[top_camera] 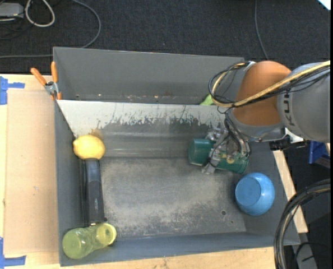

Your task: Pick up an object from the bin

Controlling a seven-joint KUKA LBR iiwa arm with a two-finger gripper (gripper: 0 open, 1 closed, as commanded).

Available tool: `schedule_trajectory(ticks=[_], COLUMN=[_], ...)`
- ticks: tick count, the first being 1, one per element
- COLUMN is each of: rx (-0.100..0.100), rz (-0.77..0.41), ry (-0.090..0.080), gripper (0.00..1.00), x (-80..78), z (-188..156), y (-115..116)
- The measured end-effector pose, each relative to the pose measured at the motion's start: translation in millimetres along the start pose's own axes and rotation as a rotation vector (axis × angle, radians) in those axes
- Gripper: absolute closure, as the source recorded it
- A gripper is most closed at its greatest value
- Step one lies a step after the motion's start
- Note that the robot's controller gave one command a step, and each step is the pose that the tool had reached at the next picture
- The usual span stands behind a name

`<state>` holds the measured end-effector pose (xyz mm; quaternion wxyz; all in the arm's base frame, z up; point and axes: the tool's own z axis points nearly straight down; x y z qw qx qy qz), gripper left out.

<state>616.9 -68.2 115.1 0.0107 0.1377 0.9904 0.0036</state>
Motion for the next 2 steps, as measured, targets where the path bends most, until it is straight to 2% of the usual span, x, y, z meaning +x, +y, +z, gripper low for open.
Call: schedule_trajectory(ticks=[2], rx=[0.000], rz=[-0.001], ry=[0.002], gripper=[1.00], x=[0.6], z=[-15.0], y=[-0.1])
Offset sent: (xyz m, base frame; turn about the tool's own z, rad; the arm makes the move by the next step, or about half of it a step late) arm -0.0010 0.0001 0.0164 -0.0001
